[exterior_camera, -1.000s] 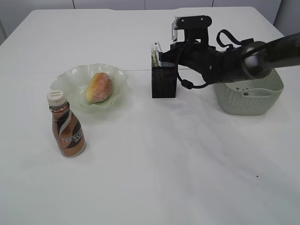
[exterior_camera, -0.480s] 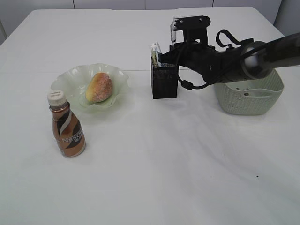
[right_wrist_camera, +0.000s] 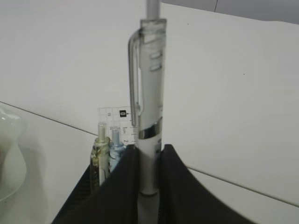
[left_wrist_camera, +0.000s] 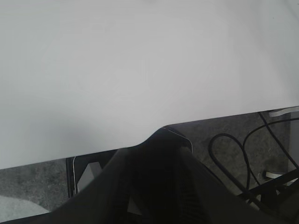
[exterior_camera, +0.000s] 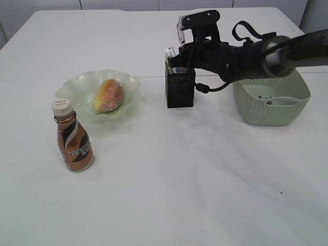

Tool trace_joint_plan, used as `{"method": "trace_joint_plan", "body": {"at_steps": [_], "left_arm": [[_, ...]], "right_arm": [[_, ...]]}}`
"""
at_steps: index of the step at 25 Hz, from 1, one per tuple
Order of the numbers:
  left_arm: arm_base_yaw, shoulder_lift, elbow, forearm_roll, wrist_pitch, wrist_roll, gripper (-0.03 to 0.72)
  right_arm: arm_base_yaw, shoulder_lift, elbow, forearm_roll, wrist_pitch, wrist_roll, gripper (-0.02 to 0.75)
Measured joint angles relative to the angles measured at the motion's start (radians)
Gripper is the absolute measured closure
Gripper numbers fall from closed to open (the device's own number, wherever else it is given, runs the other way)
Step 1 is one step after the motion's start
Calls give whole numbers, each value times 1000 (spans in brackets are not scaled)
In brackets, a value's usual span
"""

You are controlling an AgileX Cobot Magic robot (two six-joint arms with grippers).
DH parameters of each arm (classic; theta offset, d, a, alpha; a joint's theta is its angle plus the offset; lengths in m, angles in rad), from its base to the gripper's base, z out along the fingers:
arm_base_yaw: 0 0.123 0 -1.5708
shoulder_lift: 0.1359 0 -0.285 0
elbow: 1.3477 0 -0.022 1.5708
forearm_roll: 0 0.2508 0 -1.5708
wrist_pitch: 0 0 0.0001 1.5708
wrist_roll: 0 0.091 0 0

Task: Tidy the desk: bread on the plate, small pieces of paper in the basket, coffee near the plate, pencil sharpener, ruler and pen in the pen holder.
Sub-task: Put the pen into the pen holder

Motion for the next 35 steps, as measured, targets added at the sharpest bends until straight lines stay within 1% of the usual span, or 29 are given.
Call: {"method": "trace_joint_plan", "body": {"at_steps": [7,9,11,13,16,18,21,25,28,31,33,35], "left_arm": [[0,0,0,0,0,0,447],[0,0,0,0,0,0,447],[0,0,0,0,0,0,447],[0,0,0,0,0,0,447],[0,0,0,0,0,0,448],[0,0,0,0,0,0,449],[0,0,0,0,0,0,449],[0,0,0,0,0,0,445],[0,0,0,2,-2,0,443],[0,0,0,4,-24,10,436],[0,0,0,4,-36,24,407],[0,0,0,6,-43,45,347]], "right_arm": [[0,0,-5,-5,48,0,616],[0,0,-5,-5,52,0,599],[1,0,-5,-5,60,0,557],[4,0,-5,-5,72,5,478],[6,0,-5,-5,88,15,387],[6,0,-13,-5,107,17,366],[6,-5,-22,21,162,26,355],[6,-47,-45,39,300,32,354],[6,-103,-68,49,434,34,354],[6,-166,-77,89,590,34,354],[6,-212,-77,115,687,34,354],[6,-256,-77,133,778,34,354]]}}
